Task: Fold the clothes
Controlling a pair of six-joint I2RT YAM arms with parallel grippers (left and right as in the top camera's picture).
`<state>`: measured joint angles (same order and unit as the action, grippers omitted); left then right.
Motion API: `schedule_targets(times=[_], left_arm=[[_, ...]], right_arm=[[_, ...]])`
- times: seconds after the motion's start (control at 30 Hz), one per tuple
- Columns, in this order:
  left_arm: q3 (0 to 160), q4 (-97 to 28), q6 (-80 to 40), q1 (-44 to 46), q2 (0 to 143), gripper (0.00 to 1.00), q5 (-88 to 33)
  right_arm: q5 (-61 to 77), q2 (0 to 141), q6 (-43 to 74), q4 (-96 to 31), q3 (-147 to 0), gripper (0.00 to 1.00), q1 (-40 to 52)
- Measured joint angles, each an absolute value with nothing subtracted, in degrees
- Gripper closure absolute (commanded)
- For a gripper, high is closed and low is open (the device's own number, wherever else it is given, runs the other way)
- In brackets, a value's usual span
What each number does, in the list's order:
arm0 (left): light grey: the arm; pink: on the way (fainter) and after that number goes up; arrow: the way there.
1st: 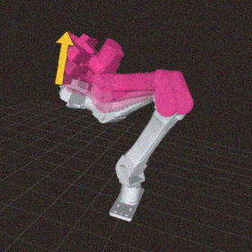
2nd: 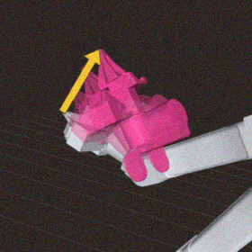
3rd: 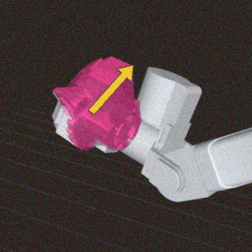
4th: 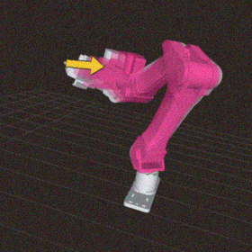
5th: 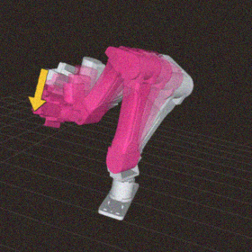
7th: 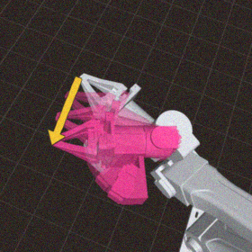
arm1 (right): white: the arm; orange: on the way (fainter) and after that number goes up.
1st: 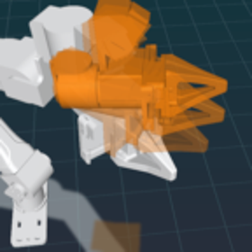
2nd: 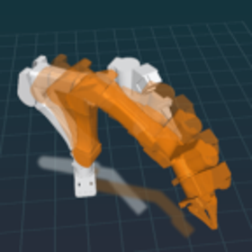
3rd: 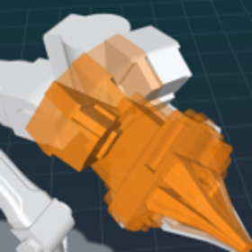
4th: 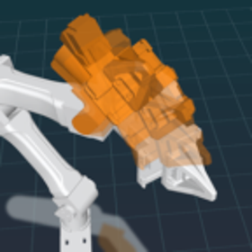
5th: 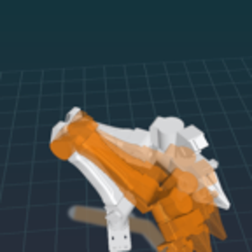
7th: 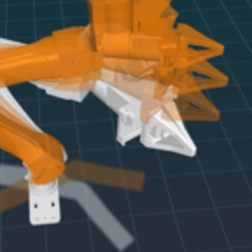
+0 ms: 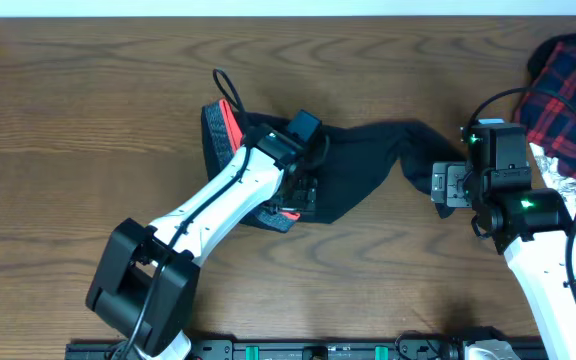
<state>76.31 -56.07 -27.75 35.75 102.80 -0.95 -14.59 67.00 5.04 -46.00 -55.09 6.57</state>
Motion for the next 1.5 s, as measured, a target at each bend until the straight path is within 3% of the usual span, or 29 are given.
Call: schedule_targets(times=[0.17, 0.57, 0.63, 0.7, 0.87, 0.9, 1.23, 1.5], left_arm=[[76.3, -55.4, -30.3, 35.8, 104.9, 0.00, -0.6], [76.3, -55.0, -37.7, 37.0, 111.1, 0.02, -0.4], [76.3, -55.0, -38.3, 37.0, 111.7, 0.13, -0.4], [76.3, -55.0, -38.7, 37.0, 111.8, 0.45, -0.2], [76.3, -55.1, -39.1, 37.0, 111.8, 0.89, 1.3], [76.3, -55.2, -39.3, 37.0, 111.8, 0.94, 1.8], [76.3, -62.3, -39.7, 35.2, 111.4, 0.94, 9.1], [76.3, -63.5, -40.7, 24.1, 102.8, 0.95, 13.1]], right_arm=[[-14.6, 67.0, 5.3, -46.0, -55.1, 0.01, 6.6], [-14.3, 67.0, 5.5, -46.0, -55.1, 0.01, 6.6], [-14.2, 67.0, 5.5, -46.0, -55.1, 0.01, 6.6], [-14.0, 67.0, 5.5, -46.1, -55.1, 0.01, 6.6], [-13.9, 67.0, 5.6, -46.2, -55.1, 0.01, 6.6], [-13.9, 67.0, 5.6, -46.2, -55.1, 0.01, 6.6], [-13.9, 67.0, 5.7, -46.3, -55.1, 0.01, 6.6], [-13.9, 67.0, 5.7, -46.3, -55.1, 0.01, 6.6]])
